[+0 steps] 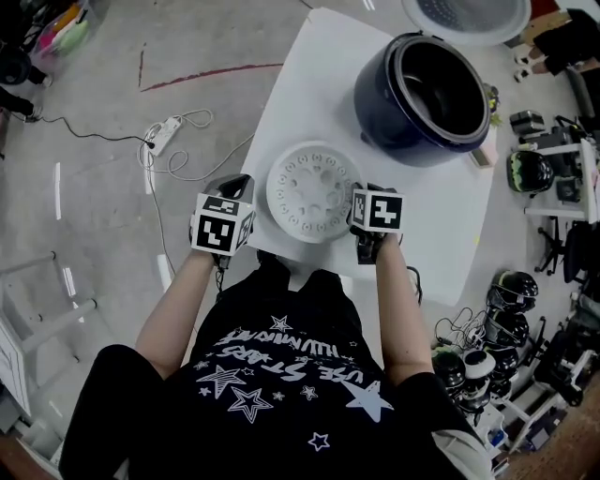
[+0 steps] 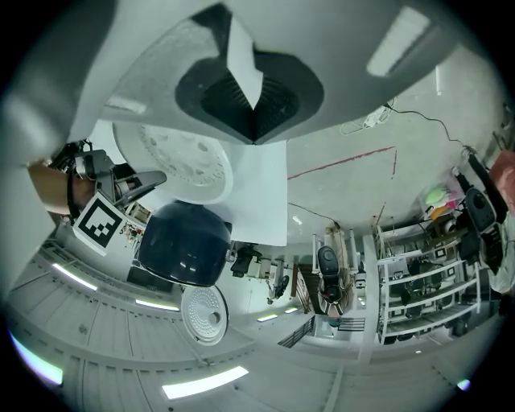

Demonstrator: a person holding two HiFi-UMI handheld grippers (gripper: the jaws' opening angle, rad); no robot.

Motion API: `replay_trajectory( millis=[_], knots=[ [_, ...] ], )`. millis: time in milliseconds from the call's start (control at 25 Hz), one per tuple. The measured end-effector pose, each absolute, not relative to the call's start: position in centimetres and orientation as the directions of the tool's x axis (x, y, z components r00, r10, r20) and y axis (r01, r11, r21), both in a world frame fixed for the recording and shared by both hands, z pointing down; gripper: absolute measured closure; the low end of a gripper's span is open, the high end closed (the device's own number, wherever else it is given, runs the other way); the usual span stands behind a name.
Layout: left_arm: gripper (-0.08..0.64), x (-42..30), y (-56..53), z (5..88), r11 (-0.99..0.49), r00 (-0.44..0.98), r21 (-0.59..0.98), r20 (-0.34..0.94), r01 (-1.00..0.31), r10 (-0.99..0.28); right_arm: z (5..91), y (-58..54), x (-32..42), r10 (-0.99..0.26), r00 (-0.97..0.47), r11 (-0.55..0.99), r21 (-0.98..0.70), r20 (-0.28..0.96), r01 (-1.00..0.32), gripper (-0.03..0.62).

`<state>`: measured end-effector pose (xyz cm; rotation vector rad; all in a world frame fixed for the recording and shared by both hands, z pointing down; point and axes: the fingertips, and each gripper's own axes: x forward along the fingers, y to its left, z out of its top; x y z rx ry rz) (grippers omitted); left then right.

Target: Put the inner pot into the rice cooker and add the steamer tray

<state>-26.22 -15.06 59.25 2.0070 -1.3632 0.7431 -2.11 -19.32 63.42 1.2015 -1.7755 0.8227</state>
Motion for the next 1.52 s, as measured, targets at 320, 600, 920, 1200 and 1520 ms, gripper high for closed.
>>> replay_trajectory(
  millis=[320,600,920,1200,1520],
  knots=[
    [0.560,-27.0,-14.8,58.7,-0.295,0.319,0.163,0.717,-0.941,-0.620,61.4,-19.6,-3.0,-0.437,-0.266,0.320,-0.128,0.860,-0.939,0.537],
    [0.560,-26.8,-15.1,56.9,-0.296,0.331,0.173,0.685,-0.939,-0.649,57.8,-19.6,-3.6,-0.483,-0.295,0.374,-0.110,0.825,-0.921,0.537],
    [0.560,-26.3,-15.9,54.2,-0.308,0.343,0.171,0.643,-0.936,-0.684,52.3,-20.1,-3.7,-0.537,-0.369,0.373,-0.179,0.758,-0.910,0.537],
    [0.560,-24.8,-17.0,51.4,-0.289,0.339,0.182,0.612,-0.940,-0.714,46.7,-21.3,-3.3,-0.579,-0.462,0.404,-0.256,0.671,-0.878,0.537],
    [0.560,-22.5,-19.0,46.8,-0.273,0.317,0.163,0.535,-0.948,-0.783,41.8,-22.5,-2.3,-0.611,-0.541,0.483,-0.269,0.578,-0.833,0.535]
  ],
)
